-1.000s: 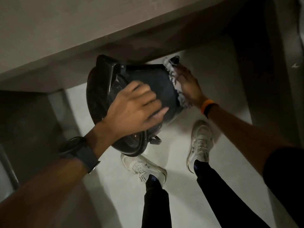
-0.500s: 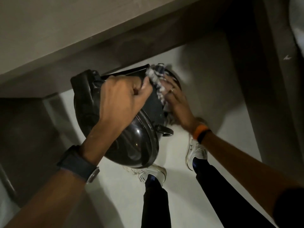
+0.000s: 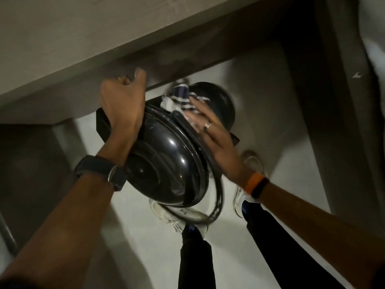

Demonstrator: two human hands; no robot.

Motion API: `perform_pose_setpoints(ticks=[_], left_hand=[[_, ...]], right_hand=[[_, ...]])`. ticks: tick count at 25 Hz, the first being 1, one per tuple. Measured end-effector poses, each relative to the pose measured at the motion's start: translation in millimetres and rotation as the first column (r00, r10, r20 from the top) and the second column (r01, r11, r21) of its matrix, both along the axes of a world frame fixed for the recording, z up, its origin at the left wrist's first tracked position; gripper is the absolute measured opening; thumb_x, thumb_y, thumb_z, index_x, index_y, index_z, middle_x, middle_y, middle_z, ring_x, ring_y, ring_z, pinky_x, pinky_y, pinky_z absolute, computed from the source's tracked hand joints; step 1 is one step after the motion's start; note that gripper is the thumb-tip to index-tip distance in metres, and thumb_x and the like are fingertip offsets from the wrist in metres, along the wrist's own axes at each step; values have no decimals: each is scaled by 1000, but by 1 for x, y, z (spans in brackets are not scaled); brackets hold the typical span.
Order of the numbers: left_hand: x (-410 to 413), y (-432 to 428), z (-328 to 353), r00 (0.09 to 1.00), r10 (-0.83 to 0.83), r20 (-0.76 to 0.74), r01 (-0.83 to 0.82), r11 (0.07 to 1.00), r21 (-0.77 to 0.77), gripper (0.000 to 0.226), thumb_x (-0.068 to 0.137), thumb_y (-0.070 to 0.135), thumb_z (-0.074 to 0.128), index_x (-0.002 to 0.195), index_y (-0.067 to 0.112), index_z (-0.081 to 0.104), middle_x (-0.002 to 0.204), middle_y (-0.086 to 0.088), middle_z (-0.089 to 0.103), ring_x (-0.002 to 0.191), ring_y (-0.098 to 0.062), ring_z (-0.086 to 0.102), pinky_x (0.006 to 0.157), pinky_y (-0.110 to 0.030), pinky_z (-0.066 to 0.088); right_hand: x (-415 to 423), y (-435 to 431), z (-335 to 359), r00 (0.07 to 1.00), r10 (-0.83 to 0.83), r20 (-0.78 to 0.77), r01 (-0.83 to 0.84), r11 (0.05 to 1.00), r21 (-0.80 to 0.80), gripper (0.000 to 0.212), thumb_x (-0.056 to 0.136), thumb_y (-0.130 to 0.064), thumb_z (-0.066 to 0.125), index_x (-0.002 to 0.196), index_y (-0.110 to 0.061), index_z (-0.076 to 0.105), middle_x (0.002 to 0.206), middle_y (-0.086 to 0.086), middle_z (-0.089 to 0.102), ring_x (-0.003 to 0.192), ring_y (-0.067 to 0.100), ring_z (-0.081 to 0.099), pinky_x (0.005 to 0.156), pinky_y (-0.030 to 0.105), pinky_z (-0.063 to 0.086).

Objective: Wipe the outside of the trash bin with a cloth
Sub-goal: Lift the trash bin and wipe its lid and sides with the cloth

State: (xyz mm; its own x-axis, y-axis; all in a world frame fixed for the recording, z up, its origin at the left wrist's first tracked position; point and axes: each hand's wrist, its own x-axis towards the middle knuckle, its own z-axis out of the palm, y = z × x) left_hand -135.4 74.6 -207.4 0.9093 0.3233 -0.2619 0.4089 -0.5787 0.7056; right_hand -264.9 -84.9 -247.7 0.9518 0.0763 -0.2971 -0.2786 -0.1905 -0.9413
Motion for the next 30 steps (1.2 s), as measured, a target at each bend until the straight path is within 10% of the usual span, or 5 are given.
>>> perform_pose_setpoints(ticks=[6, 10, 15, 22, 30], left_hand=[[-6, -11, 9, 961, -200, 189, 204, 979, -6, 31, 102, 36, 53, 76, 21, 60, 74, 1, 60, 71, -10, 58, 76, -36, 52], [-72, -38, -6, 369, -927, 69, 793, 353, 497, 48, 98, 49, 49, 135, 22, 65, 137, -1, 66, 133, -24, 57, 120, -56, 31], [-78, -35, -39, 517, -856, 15, 694, 429, 579, 39, 93, 47, 56, 113, 16, 70, 105, -13, 56, 105, -30, 42, 90, -48, 39], [-93, -34, -37, 525, -851, 11, 656, 413, 632, 39, 96, 43, 59, 117, 12, 72, 113, -13, 68, 111, -32, 58, 101, -50, 44], [-263, -35, -36, 545, -755, -364, 766, 272, 582, 121, 74, 47, 84, 166, 22, 9, 174, -17, 0, 160, -41, 3, 123, -72, 2]], right_hand=[[54, -47, -55, 870, -364, -334, 422, 899, 118, 39, 112, -10, 45, 148, 1, 52, 157, 12, 54, 133, 3, 58, 116, 21, 48], [50, -65, -63, 770, -187, -611, 421, 867, 266, 37, 111, -2, 40, 145, 8, 50, 156, 27, 50, 138, 32, 54, 122, 38, 44], [-25, -50, -26, 712, -94, -696, 380, 885, 269, 50, 94, -39, 56, 109, 7, 66, 103, 53, 59, 68, 55, 61, 66, 60, 50], [-35, -38, -54, 548, -139, -825, 762, 489, 424, 35, 108, -31, 46, 126, -11, 68, 112, 12, 76, 100, 26, 71, 95, 37, 57], [-31, -48, -89, 619, -184, -763, 673, 624, 396, 40, 102, 5, 43, 128, -14, 66, 110, 4, 78, 94, 15, 76, 90, 29, 60]])
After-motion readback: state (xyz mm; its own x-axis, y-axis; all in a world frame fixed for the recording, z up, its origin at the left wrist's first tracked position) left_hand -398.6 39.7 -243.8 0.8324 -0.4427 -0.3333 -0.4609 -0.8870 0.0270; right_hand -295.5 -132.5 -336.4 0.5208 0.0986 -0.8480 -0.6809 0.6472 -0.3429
